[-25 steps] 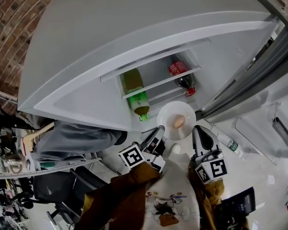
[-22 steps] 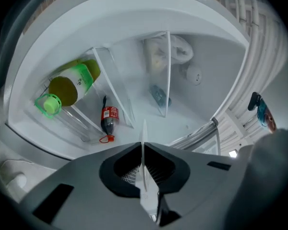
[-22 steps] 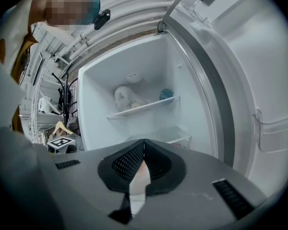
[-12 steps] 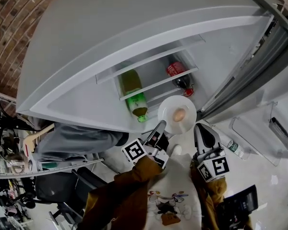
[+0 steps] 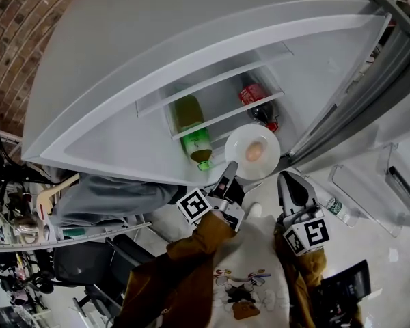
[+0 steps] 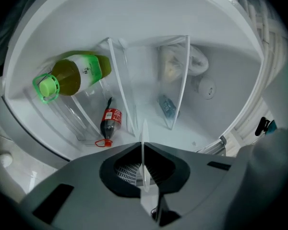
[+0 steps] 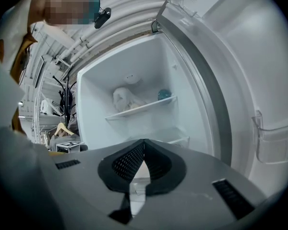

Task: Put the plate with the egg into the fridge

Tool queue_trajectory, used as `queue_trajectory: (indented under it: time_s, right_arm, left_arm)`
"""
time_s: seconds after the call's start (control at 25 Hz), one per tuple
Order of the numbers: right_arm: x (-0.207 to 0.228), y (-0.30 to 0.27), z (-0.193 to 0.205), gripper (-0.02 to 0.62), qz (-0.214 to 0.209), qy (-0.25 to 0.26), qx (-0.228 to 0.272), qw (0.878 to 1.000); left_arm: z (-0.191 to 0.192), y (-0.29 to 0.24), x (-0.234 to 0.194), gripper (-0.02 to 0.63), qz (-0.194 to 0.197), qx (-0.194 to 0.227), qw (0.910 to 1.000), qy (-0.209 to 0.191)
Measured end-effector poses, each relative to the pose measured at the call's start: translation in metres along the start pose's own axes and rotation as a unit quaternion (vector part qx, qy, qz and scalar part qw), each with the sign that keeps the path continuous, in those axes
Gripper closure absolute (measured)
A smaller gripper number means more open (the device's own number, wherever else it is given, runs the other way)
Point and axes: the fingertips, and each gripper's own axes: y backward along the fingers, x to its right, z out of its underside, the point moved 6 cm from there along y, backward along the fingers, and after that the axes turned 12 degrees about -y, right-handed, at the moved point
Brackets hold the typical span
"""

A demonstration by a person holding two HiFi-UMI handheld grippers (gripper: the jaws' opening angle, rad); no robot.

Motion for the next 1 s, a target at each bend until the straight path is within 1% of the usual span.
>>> queue_trajectory:
  time_s: [0.68,1.0]
  right_arm:
    - [0.010,-0.010,0.001,0.592,-0.005,-0.006,-0.021,1.000]
    - [0.008,-0.012,0.001,0.592,-0.010,-0.005,-0.024,1.000]
  left_arm:
    - [-0.005,-0.031,-0.008,0.588,-0.018,0.007,0.9998,0.010]
    - [-0.023,-0.028,-0.009,0.588,-0.024,0.033,0.9991,0.011]
